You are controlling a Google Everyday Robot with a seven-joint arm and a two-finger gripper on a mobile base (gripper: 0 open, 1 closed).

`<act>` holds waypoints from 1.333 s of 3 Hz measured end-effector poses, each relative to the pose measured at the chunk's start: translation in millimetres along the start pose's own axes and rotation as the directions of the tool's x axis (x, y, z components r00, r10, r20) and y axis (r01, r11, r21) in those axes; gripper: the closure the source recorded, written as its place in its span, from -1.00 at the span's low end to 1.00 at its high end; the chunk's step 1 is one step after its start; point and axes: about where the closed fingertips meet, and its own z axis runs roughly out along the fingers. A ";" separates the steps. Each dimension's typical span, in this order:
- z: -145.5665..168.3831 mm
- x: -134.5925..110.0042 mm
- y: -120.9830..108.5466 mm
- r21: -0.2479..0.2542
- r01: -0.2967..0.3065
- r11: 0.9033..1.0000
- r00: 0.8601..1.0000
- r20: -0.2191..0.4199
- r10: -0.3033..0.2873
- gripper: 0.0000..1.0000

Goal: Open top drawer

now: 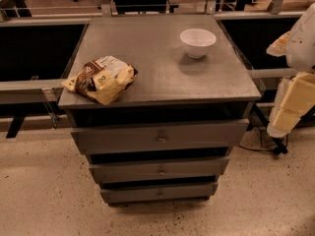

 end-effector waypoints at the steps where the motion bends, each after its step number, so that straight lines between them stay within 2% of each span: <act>1: 0.0 0.0 0.0 0.000 0.000 1.000 1.000 0.000 0.000 -1.00; 2: 22.5 9.6 1.1 -0.004 -0.026 1.000 0.999 0.034 0.026 -1.00; 3: 77.0 31.0 16.5 -0.034 -0.058 0.998 0.994 0.093 0.061 -1.00; 4: 142.2 52.0 48.2 -0.114 -0.092 0.989 0.984 0.142 0.107 -1.00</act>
Offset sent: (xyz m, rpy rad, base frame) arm 0.0122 -0.0199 -0.0813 0.1314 0.0106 -0.0482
